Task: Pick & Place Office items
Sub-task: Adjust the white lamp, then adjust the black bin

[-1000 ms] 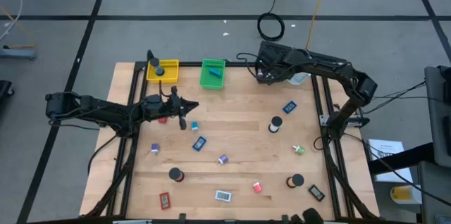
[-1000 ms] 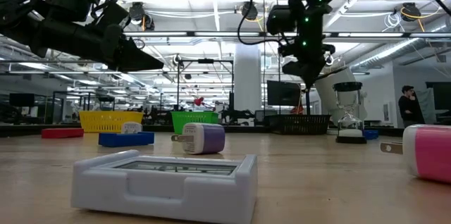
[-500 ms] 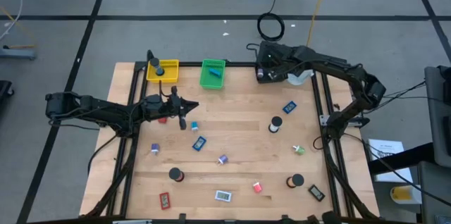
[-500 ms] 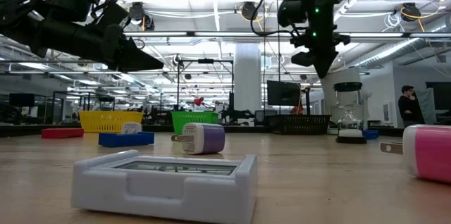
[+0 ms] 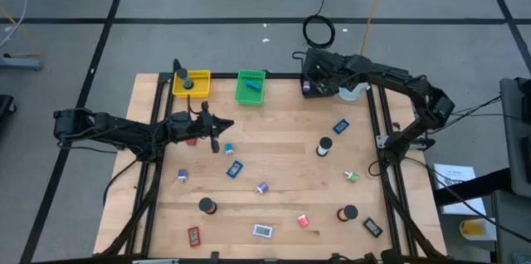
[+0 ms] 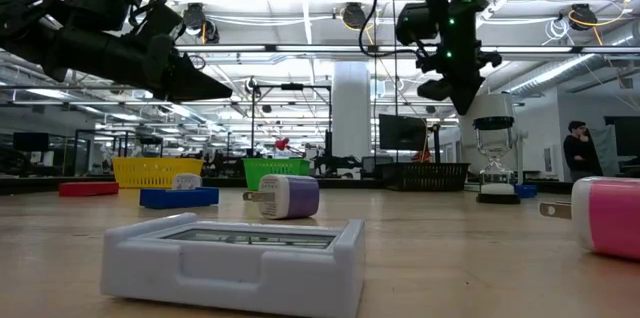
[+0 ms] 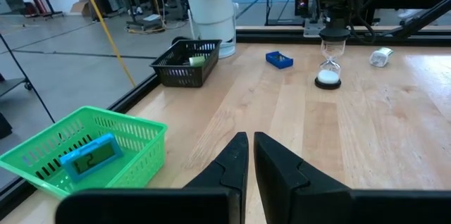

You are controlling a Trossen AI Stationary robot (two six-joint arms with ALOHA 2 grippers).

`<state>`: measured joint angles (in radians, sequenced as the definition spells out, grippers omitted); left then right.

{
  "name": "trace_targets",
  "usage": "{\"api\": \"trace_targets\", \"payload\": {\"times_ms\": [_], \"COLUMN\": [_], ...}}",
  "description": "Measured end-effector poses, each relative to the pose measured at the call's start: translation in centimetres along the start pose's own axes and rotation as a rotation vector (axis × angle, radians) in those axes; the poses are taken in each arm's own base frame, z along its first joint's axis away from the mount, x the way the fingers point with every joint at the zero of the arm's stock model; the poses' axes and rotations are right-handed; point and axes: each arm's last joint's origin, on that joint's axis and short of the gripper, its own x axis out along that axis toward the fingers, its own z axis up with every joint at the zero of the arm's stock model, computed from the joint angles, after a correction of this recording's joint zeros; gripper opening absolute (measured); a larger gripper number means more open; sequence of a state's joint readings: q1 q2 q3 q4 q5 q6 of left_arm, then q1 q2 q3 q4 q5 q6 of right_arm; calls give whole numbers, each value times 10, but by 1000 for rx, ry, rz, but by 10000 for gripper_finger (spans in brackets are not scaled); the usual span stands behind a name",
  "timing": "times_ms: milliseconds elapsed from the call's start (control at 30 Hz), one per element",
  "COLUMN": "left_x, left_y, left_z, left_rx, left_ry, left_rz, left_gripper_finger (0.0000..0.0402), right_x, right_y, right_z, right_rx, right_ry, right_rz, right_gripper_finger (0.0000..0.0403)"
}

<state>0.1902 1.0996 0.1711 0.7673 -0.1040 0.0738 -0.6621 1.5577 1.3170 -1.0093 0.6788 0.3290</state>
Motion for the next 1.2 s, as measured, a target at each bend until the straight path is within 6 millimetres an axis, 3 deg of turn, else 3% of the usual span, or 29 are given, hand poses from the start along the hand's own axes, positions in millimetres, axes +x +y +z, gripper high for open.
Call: {"api": "trace_targets", "payload": {"times_ms": [200,433,533,700,900,1033,1200], "left_x": [0,0,0,0,0,0,0], "left_y": [0,0,0,0,0,0,0], "left_z": [0,0,0,0,0,0,0], "left_rx": [0,0,0,0,0,0,0], "left_ry": [0,0,0,0,0,0,0], "left_rz": [0,0,0,0,0,0,0], "left_gripper_finger": [33,33,33,33,33,33,33], "right_x": [5,-19,-24,-13,10,20,32], "right_y": [1,-3,13,51,80,92,102], "right_z": [-5,-6,-12,-13,8,12,16], "right_rx": [-11,22,4,-40,-118,-225,-236], "right_ry": [16,-108,-185,-256,-192,-118,-101], "right_rz": [-10,113,279,429,398,367,359], "right_gripper_finger": [10,10,10,10,10,10,10]}}
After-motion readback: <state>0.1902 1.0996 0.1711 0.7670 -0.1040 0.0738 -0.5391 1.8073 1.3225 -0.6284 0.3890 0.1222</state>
